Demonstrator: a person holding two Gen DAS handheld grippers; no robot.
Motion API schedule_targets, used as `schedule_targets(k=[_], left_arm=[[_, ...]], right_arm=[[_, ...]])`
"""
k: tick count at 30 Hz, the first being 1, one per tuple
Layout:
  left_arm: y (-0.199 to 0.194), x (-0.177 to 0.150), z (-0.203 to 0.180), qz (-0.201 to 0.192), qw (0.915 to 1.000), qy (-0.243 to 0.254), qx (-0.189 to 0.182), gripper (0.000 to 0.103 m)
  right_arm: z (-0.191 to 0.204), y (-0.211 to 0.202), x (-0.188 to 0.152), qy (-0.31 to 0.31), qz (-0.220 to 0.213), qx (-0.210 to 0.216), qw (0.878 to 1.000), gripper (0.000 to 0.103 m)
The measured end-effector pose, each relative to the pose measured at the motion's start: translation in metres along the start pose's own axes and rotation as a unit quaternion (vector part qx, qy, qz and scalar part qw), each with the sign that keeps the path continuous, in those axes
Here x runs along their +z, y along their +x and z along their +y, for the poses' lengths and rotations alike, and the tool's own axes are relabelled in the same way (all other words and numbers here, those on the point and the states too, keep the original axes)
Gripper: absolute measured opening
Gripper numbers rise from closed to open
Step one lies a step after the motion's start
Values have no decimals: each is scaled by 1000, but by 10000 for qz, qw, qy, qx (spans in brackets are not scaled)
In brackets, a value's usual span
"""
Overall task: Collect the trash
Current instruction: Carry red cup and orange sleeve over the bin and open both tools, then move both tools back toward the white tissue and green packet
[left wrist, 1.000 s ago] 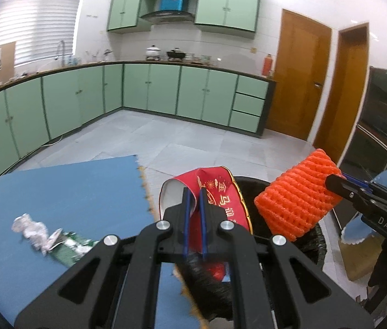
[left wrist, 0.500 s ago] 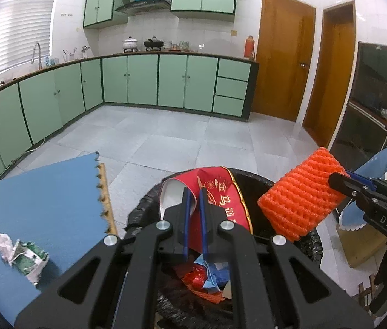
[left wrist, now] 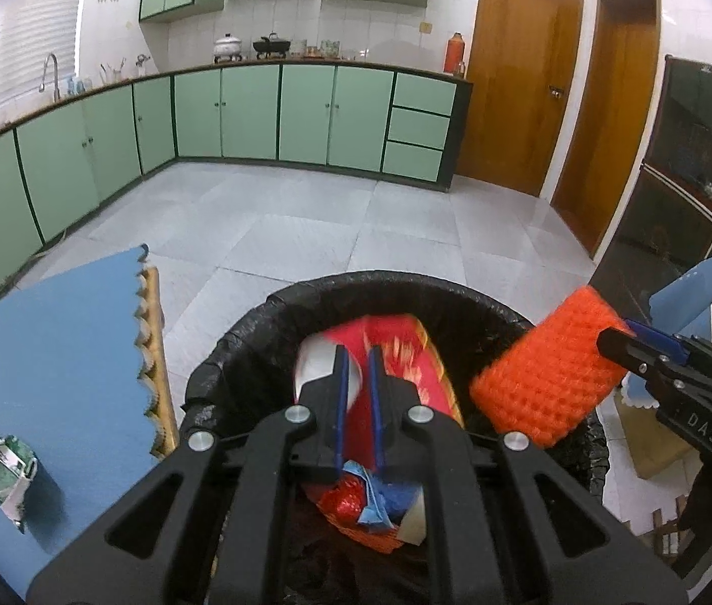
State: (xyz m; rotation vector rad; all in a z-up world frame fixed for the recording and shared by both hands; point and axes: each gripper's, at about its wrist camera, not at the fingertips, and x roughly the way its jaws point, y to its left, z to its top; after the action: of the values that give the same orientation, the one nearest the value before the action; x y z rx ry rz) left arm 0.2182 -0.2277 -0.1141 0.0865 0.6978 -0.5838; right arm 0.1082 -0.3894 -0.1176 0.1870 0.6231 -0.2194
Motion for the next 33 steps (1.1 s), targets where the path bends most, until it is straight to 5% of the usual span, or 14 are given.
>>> schedule_targets(k=[2, 4, 6, 9, 14, 33], left_arm=[[-1, 0, 4, -17, 10000, -64, -30, 35], [-4, -1, 7, -75, 9999, -71, -27, 39], [-8, 0, 9, -105, 9999, -84, -2, 44], [-21, -1, 20, -242, 9996, -147, 79, 65], [-53, -3, 41, -497, 9982, -244, 240, 82], [-171, -67, 177, -653, 9808, -880, 1611, 87]], right_arm=[[-2, 2, 0, 2, -5, -35, 10000, 52], [-2, 0, -2, 11, -35, -94, 9999, 57], [-1, -3, -2, 40, -85, -192, 9998, 82], [3, -11, -4, 122, -210, -311, 9992, 96], [14, -22, -5, 192, -253, -192, 9993, 97], [159, -29, -17, -221, -267, 875, 9956, 97]])
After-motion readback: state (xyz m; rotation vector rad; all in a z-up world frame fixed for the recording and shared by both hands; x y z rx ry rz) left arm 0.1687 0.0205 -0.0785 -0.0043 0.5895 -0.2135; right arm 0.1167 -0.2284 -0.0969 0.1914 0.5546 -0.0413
